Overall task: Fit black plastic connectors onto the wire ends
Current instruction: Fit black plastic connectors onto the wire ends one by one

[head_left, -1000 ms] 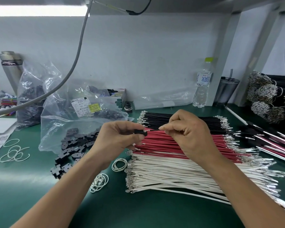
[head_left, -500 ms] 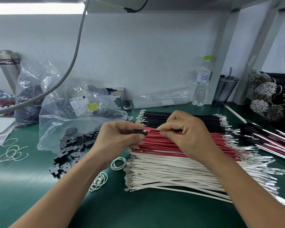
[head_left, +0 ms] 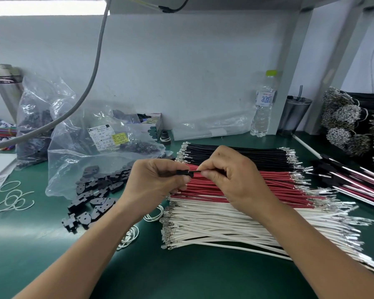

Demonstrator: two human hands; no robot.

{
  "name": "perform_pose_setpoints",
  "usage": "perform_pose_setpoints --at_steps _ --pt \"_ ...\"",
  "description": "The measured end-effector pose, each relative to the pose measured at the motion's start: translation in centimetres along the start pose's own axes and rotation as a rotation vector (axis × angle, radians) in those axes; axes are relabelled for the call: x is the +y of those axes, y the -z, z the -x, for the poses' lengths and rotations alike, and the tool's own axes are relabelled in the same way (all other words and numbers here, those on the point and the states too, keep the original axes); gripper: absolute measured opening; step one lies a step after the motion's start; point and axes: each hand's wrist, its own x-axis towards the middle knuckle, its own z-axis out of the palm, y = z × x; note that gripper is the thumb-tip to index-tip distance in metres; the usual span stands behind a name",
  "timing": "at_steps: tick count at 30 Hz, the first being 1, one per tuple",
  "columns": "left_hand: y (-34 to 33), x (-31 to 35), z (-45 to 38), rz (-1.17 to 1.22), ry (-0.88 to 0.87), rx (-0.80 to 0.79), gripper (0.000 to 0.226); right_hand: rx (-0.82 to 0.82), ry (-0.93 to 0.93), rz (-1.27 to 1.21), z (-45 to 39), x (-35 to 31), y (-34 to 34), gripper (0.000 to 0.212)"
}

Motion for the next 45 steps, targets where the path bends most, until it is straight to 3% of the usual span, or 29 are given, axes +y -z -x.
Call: perform_pose_setpoints --at_steps 14,19,22,26,29,37,41,45 --pt "-0.1 -0.1 -0.1 -0.12 -0.057 0.021 0.021 0.068 0.168 0.251 0.1 0.0 -1.2 0.012" --pt "-0.5 -0.2 -0.8 -0.095 -0.012 0.122 0.015 0.192 0.135 0.425 -0.3 0.3 -0.1 0.014" --pt "0.0 -0.5 -1.0 -0.057 -0.019 0.186 0.017 0.073 0.186 0.472 -0.1 0.2 -1.0 0.01" --pt "0.0 -0.7 -1.1 -0.054 -0.008 0.228 0.021 -0.08 0.137 0.509 -0.2 0.3 -2.7 0.02" --pt "0.0 -0.8 -1.2 -0.057 0.001 0.232 0.028 -0.088 0.065 0.455 -0.3 0.5 -2.9 0.013" --pt "0.1 -0.7 -1.2 -0.071 0.015 0.232 0.016 -0.076 -0.029 0.368 -0.3 0.7 -2.0 0.004" --pt "0.4 0.0 -1.1 0.104 0.111 0.195 0.014 0.003 -0.085 0.051 -0.1 1.1 -0.5 0.013" --pt "0.4 0.4 -0.9 0.249 0.188 0.099 0.028 0.053 -0.026 -0.056 0.1 0.8 -0.3 0.015"
